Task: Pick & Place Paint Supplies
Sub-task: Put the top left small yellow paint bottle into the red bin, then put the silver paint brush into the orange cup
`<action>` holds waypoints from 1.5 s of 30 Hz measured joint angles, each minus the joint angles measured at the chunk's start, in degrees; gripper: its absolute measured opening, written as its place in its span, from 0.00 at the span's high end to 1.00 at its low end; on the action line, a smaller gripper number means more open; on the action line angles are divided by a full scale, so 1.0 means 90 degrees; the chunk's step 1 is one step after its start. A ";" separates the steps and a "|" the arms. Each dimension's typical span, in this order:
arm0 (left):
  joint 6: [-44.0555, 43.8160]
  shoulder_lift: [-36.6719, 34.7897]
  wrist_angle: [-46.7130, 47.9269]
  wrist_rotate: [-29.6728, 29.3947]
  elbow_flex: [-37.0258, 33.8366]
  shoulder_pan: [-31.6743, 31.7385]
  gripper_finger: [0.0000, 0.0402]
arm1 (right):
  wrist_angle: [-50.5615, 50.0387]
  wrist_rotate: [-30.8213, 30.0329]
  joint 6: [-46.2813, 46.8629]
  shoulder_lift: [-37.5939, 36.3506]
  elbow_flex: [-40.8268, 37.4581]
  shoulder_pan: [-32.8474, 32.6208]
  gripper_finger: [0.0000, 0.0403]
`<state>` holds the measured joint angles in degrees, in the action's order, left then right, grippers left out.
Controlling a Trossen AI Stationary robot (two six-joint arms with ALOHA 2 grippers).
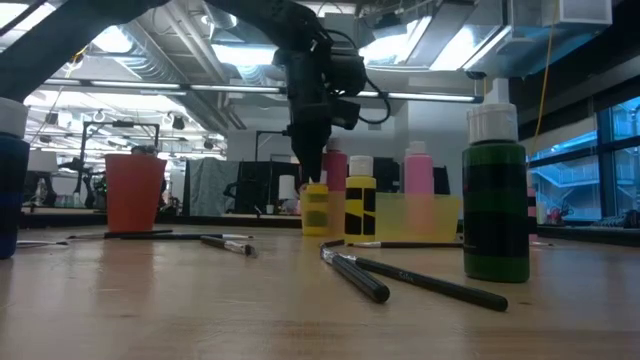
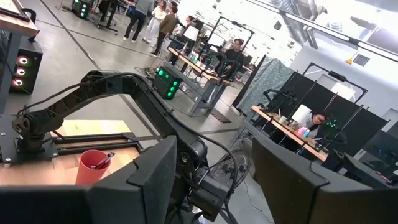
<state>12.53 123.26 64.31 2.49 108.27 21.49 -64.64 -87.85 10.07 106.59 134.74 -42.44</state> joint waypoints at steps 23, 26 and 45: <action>-0.0095 0.0034 0.0028 0.0003 -0.0012 0.0005 0.49 | -0.0109 0.0002 0.0022 0.0000 0.0000 0.0188 0.47; -0.0095 0.0034 0.0027 0.0003 -0.0015 0.0005 0.46 | -0.0110 0.0003 0.0022 0.0000 0.0000 0.0217 0.47; -0.0160 -0.0326 0.0030 -0.0137 -0.0024 -0.0002 0.43 | -0.0134 0.0668 0.0004 0.0000 0.0000 0.0335 0.47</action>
<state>11.09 120.33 64.58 1.26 108.05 21.47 -65.84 -81.84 10.10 106.59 134.74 -39.42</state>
